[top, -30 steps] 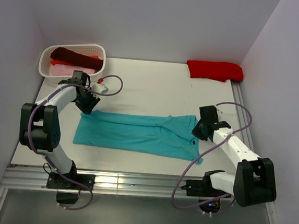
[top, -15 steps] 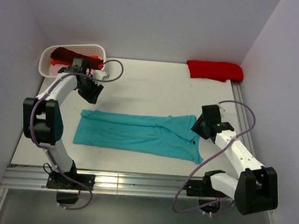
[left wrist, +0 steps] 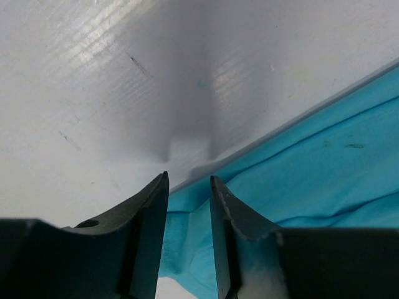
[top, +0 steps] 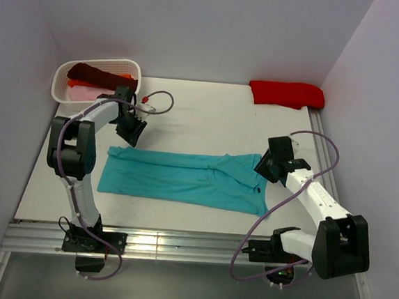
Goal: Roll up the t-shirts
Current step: Fold the tshirt
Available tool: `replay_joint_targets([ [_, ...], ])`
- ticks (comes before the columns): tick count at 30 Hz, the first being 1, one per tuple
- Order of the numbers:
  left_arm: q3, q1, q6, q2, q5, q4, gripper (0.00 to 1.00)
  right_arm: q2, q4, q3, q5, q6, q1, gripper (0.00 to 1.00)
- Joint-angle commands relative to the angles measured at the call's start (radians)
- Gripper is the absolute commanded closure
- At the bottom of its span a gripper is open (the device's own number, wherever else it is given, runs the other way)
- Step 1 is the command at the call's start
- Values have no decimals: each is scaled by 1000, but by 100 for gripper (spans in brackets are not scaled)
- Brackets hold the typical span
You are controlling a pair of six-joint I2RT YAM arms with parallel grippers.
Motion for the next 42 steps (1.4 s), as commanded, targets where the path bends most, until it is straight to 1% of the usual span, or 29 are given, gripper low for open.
replay_joint_targets([
  [1, -32, -4, -19, -81, -46, 10, 63, -3, 18, 38, 13, -17, -6, 55],
  [5, -78, -2, -5, -135, -75, 4, 64, 1, 20, 39, 13, -25, -6, 55],
  [7, -101, -4, 1, -155, -86, -1, 66, 5, 20, 39, 13, -26, -5, 56],
  [12, -153, -4, 11, -218, -89, -16, 66, 0, 21, 30, 15, -29, -6, 56],
  [22, -222, -4, 30, -247, -83, -45, 67, -15, 14, 18, 23, -41, -6, 56],
  [33, -334, -4, 26, -369, -155, -50, 67, -29, 12, -1, 35, -51, -6, 56],
  [36, -311, -4, 12, -403, -147, -52, 66, -25, 24, -5, 32, -51, -6, 56],
  [37, -298, -4, 5, -408, -155, -44, 64, -23, 27, -7, 30, -52, -6, 56],
  [38, -263, -4, -20, -414, -152, -36, 60, -19, 31, -4, 29, -51, -6, 56],
  [40, -220, -4, -35, -394, -149, -25, 58, -6, 37, 1, 24, -52, -6, 56],
  [42, -143, -4, -58, -324, -143, -38, 57, 4, 40, 8, 23, -52, -5, 56],
])
